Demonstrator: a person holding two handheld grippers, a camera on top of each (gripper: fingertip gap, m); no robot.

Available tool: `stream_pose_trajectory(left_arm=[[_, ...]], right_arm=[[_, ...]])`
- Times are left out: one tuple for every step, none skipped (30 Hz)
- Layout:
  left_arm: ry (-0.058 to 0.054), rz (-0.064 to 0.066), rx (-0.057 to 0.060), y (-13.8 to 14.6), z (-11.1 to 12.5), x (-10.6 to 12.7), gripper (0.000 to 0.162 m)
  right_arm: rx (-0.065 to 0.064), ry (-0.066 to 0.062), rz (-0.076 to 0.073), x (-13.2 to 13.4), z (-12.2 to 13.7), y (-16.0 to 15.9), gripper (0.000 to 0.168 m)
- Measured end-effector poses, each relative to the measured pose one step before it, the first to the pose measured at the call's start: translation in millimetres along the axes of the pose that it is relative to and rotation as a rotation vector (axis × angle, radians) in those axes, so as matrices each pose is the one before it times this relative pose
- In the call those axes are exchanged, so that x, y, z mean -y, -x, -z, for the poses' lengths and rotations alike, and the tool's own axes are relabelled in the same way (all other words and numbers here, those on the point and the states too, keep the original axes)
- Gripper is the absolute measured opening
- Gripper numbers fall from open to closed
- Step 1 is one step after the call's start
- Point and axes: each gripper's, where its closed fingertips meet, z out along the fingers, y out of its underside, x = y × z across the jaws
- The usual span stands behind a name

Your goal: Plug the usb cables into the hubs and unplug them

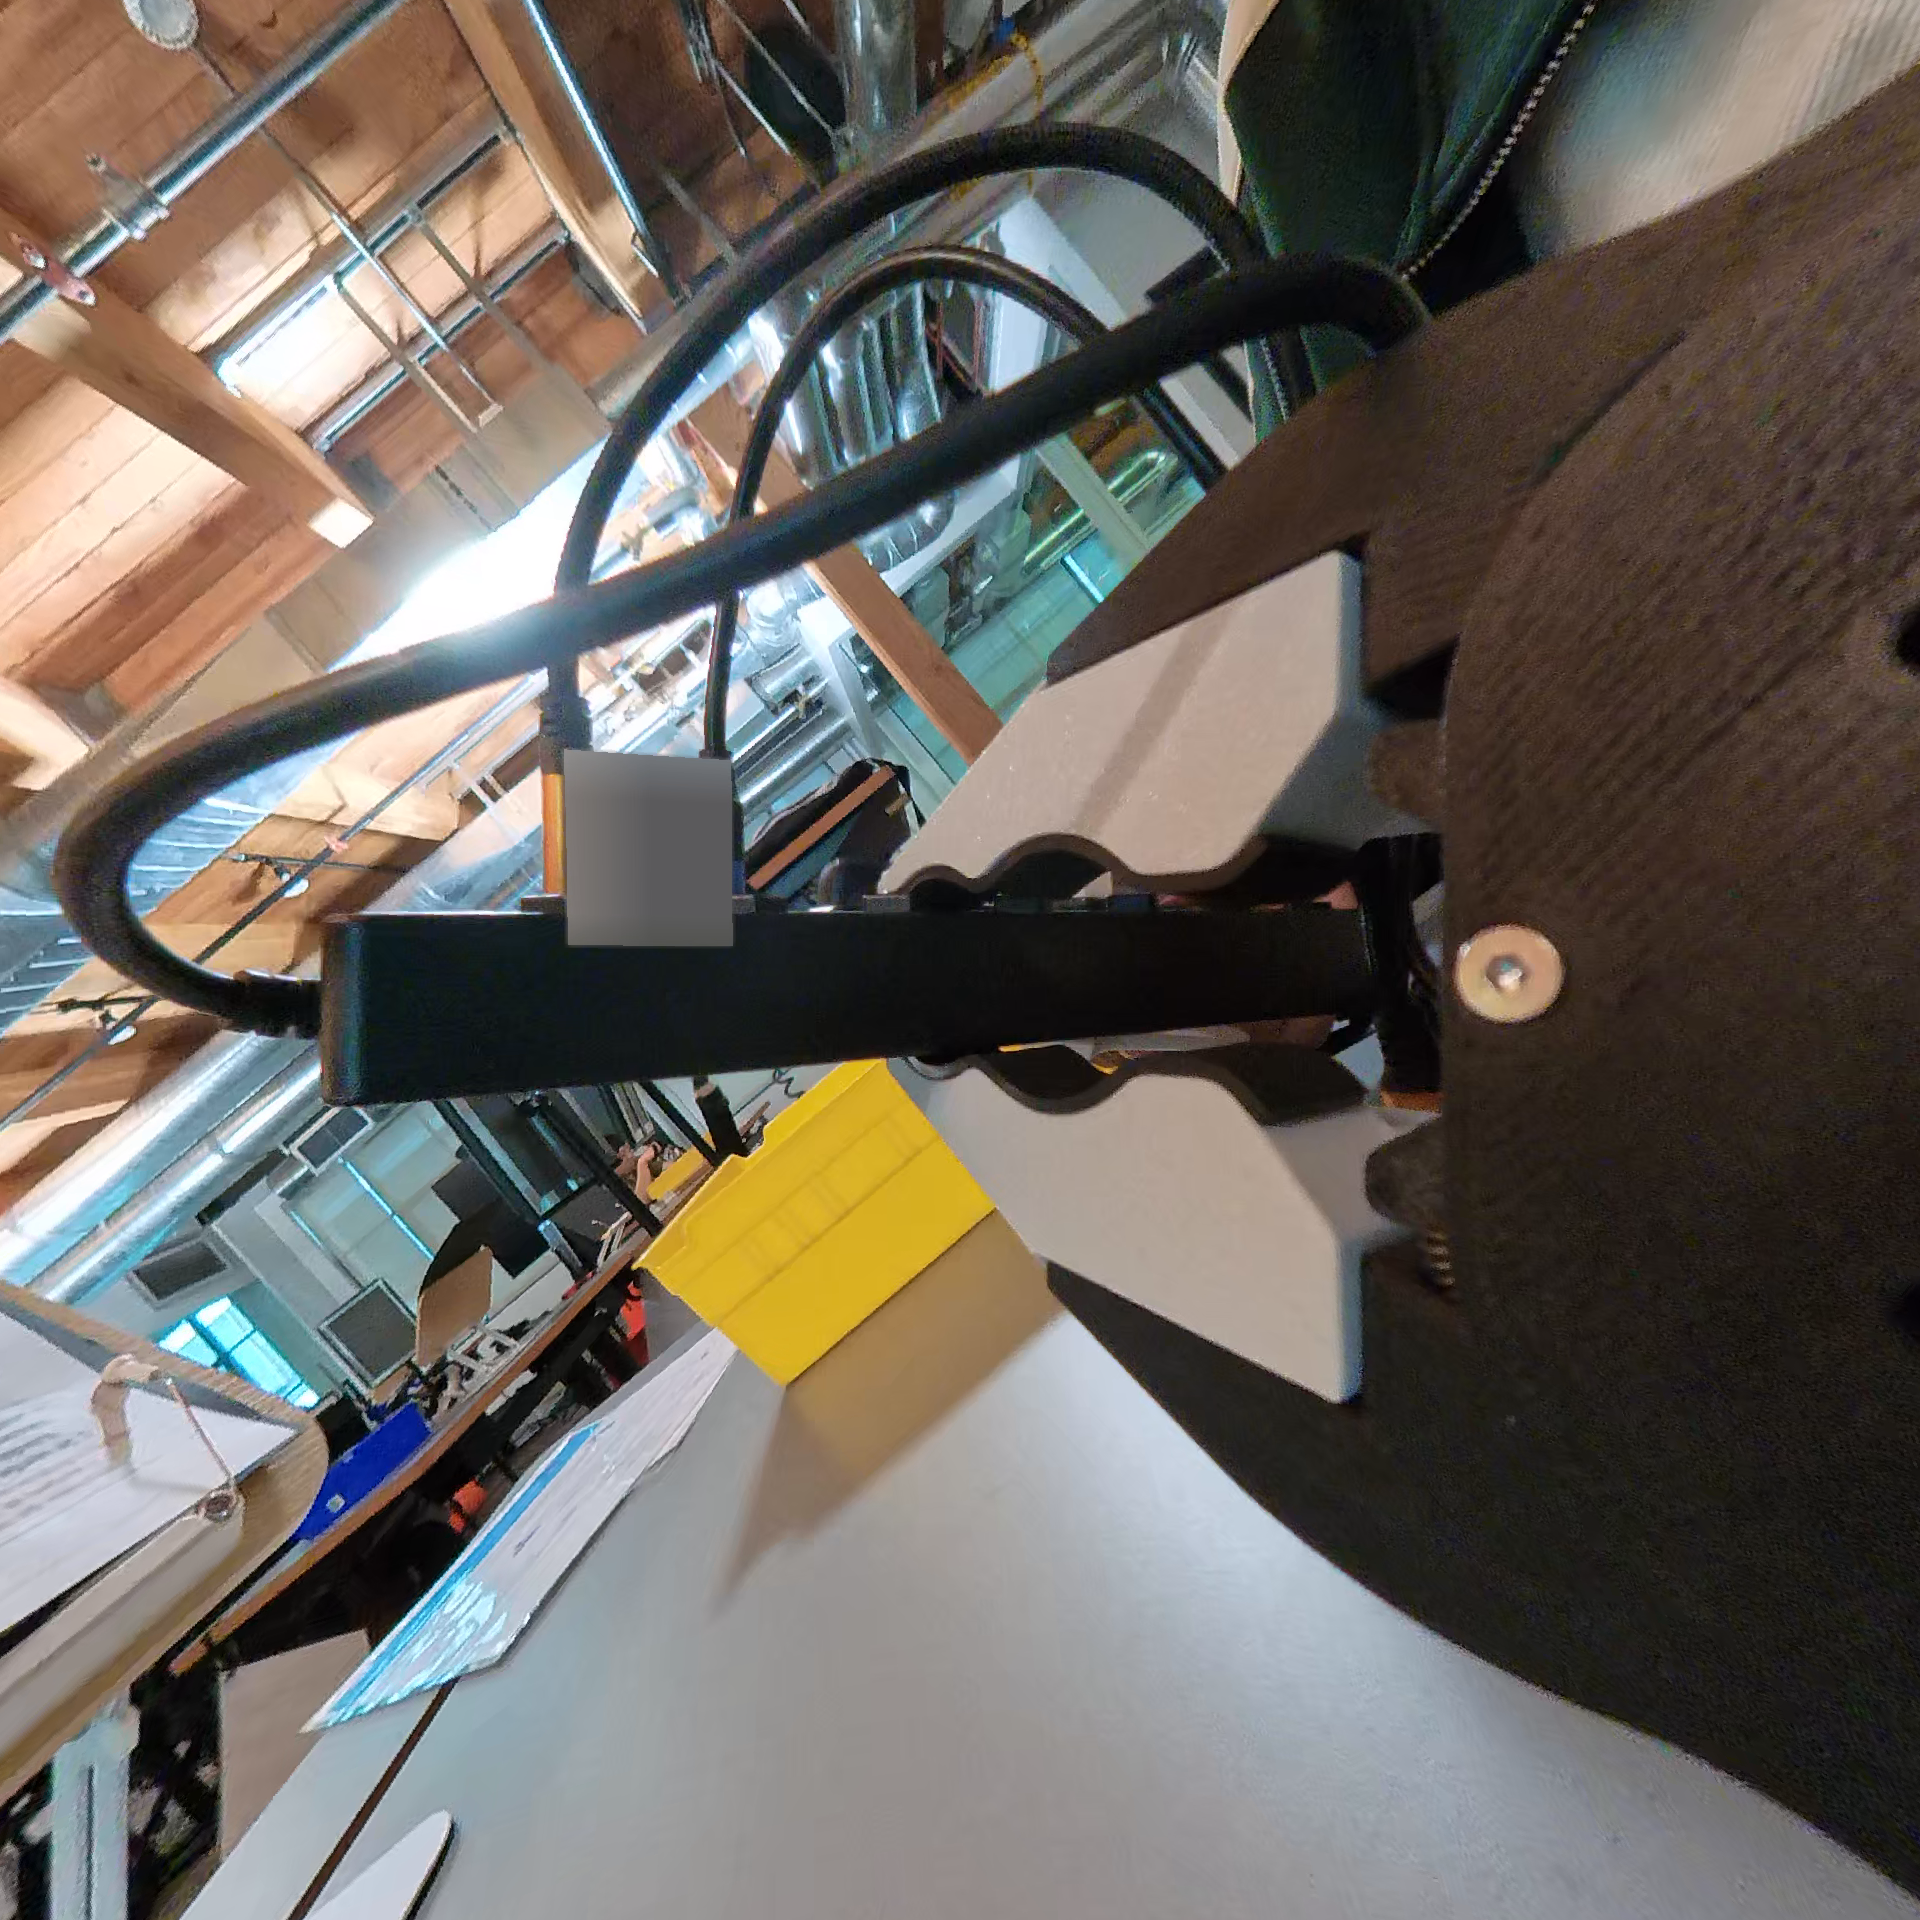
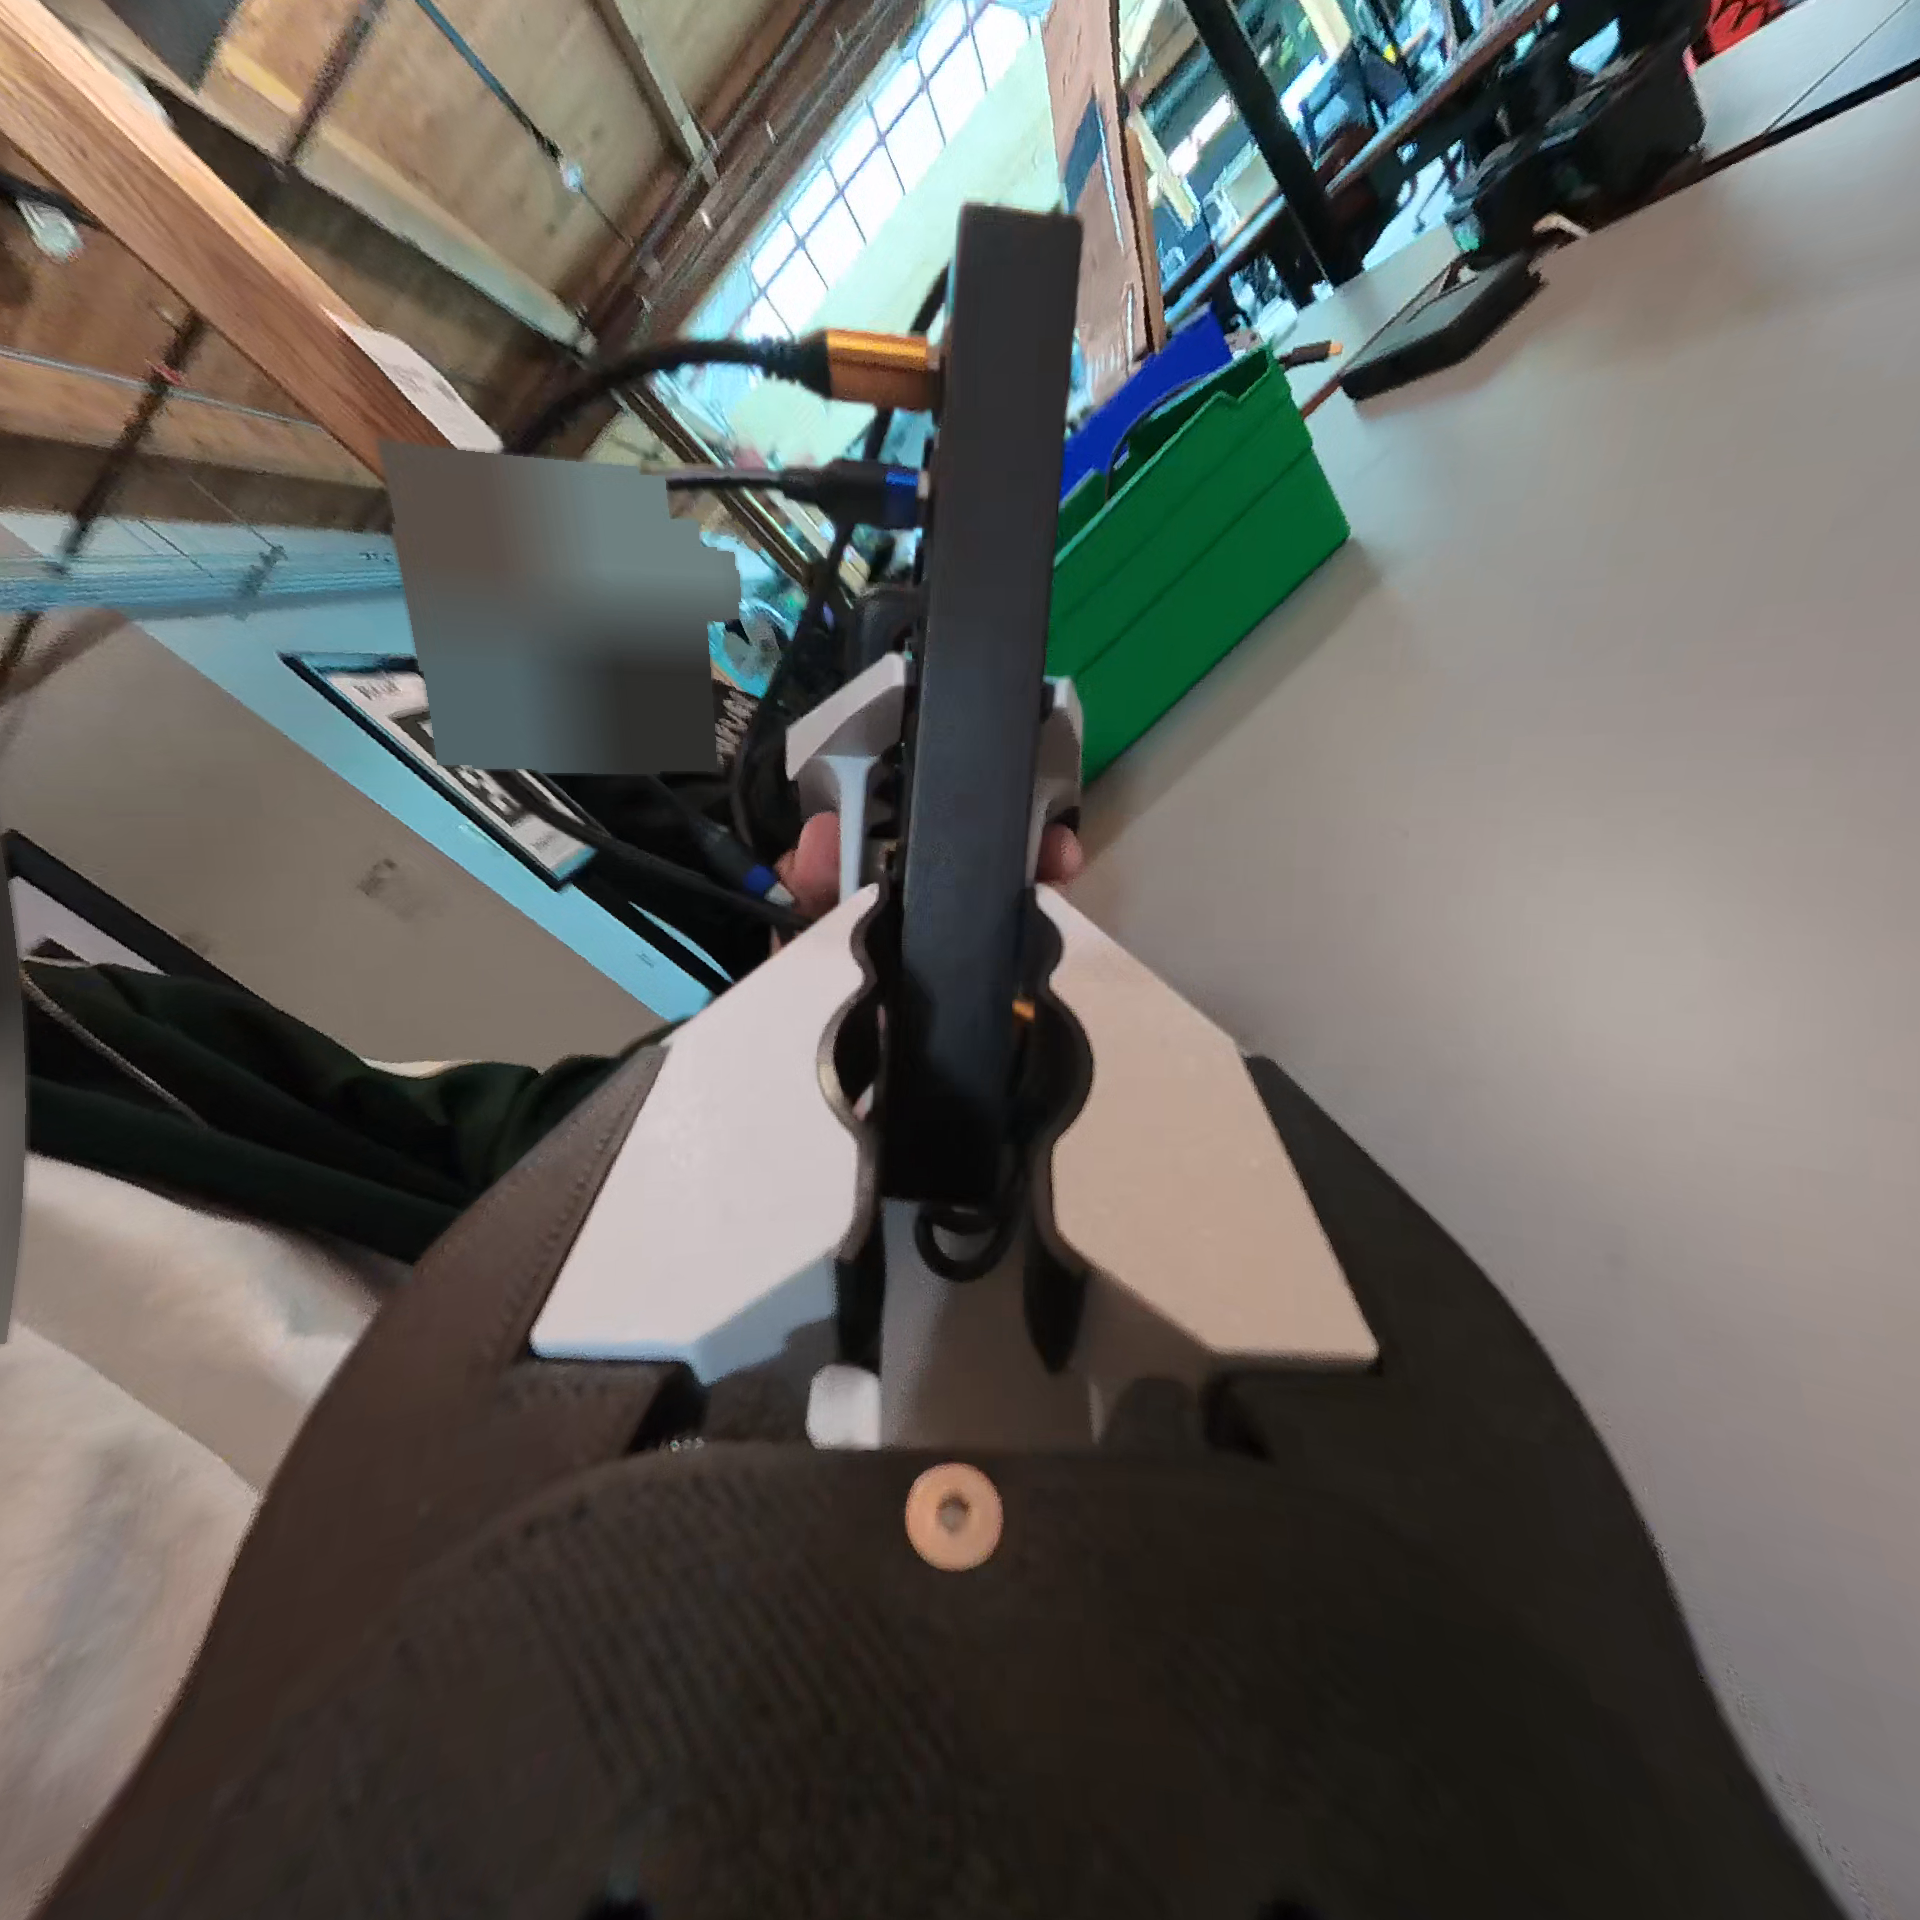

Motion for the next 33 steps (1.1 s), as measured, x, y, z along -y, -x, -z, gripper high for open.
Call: stream_pose_trajectory(left_arm=[[0.0017,0.0025,-0.0056,-0.79,-0.08,0.24,0.020],[-0.0011,-0.0019,0.0043,0.62,-0.11,-0.04,0.020],[-0.0050,-0.0026,0.0055,0.86,-0.03,0.22,0.022],[-0.0067,0.0011,0.0031,0.55,-0.07,0.35,0.022],[-0.0102,0.0043,0.0006,0.36,0.48,1.12,0.024],[-0.0112,0.0068,0.0002,0.60,0.76,1.56,0.028],[-0.0067,0.0076,0.0028,1.02,0.60,1.22,0.031],[-0.0011,0.0049,0.0024,0.84,0.29,0.69,0.032],[-0.0024,0.0020,-0.0021,0.01,0.25,0.69,0.034],[-0.0035,0.0010,-0.0033,-0.34,0.15,0.63,0.036],[-0.0030,0.0010,-0.0028,-0.46,0.03,0.39,0.039],[-0.0025,-0.0008,-0.0019,-0.55,0.00,0.16,0.040],[-0.0039,-0.0029,0.0012,-0.13,0.17,0.47,0.039],[-0.0067,-0.0043,0.0034,0.31,0.45,1.05,0.039],[-0.0119,-0.0043,0.0042,0.61,0.91,2.00,0.039],[-0.0169,-0.0038,0.0025,0.23,1.36,2.92,0.037],[-0.0203,-0.0029,0.0005,-0.07,1.68,3.69,0.035],[-0.0208,-0.0035,0.0014,0.03,1.83,3.86,0.033],[-0.0183,-0.0059,0.0037,0.33,1.61,3.40,0.031],[-0.0122,-0.0082,0.0058,0.46,1.15,2.42,0.029],[-0.0046,-0.0087,0.0035,0.15,0.48,0.99,0.027],[0.0026,-0.0052,0.0037,0.16,-0.13,-0.31,0.026],[0.0032,-0.0030,0.0038,0.32,-0.26,-0.64,0.026],[-0.0021,-0.0041,0.0039,0.30,-0.06,-0.04,0.025],[-0.0046,-0.0030,0.0038,0.30,0.21,0.20,0.025],[-0.0028,-0.0005,0.0039,0.46,0.13,0.26,0.024],[-0.0037,-0.0004,0.0009,0.11,0.28,0.44,0.024],[-0.0032,-0.0005,-0.0031,-0.52,0.27,0.43,0.022],[-0.0020,-0.0005,-0.0020,-0.45,0.07,0.15,0.020],[-0.0012,0.0003,0.0003,0.05,-0.09,-0.17,0.019],[-0.0016,0.0029,0.0006,0.34,-0.13,-0.26,0.020],[-0.0027,0.0083,-0.0002,0.56,0.01,-0.05,0.020],[-0.0043,0.0104,-0.0020,0.38,0.18,0.33,0.019]], right_arm=[[0.0159,-0.0157,-0.0323,1.45,0.01,1.40,0.022],[0.0149,-0.0129,-0.0351,0.77,0.21,0.31,0.022],[0.0156,-0.0214,-0.0362,1.86,0.69,0.03,0.021],[0.0202,-0.0287,-0.0415,3.12,1.41,0.17,0.021],[0.0240,-0.0326,-0.0456,4.03,1.91,0.39,0.022],[0.0203,-0.0311,-0.0379,4.21,2.37,0.19,0.022],[0.0103,-0.0221,-0.0213,3.26,2.00,-0.51,0.022],[0.0009,-0.0123,-0.0050,2.23,1.38,-0.56,0.021],[-0.0033,-0.0095,0.0081,2.09,0.83,-0.03,0.021],[-0.0010,-0.0119,0.0146,2.56,0.79,1.15,0.021],[0.0028,-0.0133,0.0135,2.86,0.87,1.89,0.021],[0.0037,-0.0133,0.0098,2.81,1.03,1.66,0.021],[0.0028,-0.0133,0.0060,2.63,1.27,1.03,0.021],[0.0021,-0.0128,0.0015,2.38,1.19,0.36,0.021],[0.0015,-0.0106,-0.0026,2.03,1.04,-0.14,0.021],[0.0004,-0.0072,-0.0030,1.40,0.91,-0.41,0.022],[-0.0010,-0.0046,-0.0006,0.91,0.69,-0.48,0.022],[-0.0020,-0.0029,0.0017,0.53,0.42,-0.35,0.022],[-0.0026,-0.0016,0.0035,0.33,0.17,-0.18,0.021],[-0.0028,0.0006,0.0045,-0.03,-0.12,-0.19,0.021],[-0.0036,0.0028,0.0050,-0.43,-0.13,-0.34,0.021],[-0.0046,0.0028,0.0054,-0.60,-0.26,-0.44,0.021],[-0.0045,0.0023,0.0052,-0.54,-0.16,-0.35,0.021],[-0.0042,0.0028,0.0050,-0.61,-0.24,-0.22,0.021],[-0.0045,0.0027,0.0064,-0.54,-0.28,-0.27,0.021],[-0.0055,0.0025,0.0090,-0.45,-0.19,-0.10,0.021],[-0.0061,0.0040,0.0117,-0.58,-0.33,0.02,0.022],[-0.0058,0.0050,0.0126,-0.46,-0.39,0.04,0.021],[-0.0054,0.0046,0.0122,-0.39,-0.40,0.12,0.022],[-0.0043,0.0045,0.0104,-0.46,-0.25,0.02,0.022],[-0.0037,0.0032,0.0080,-0.33,-0.10,-0.11,0.022],[-0.0042,0.0014,0.0063,-0.14,-0.08,-0.23,0.022],[-0.0036,0.0011,0.0046,-0.37,-0.20,-0.23,0.022]])
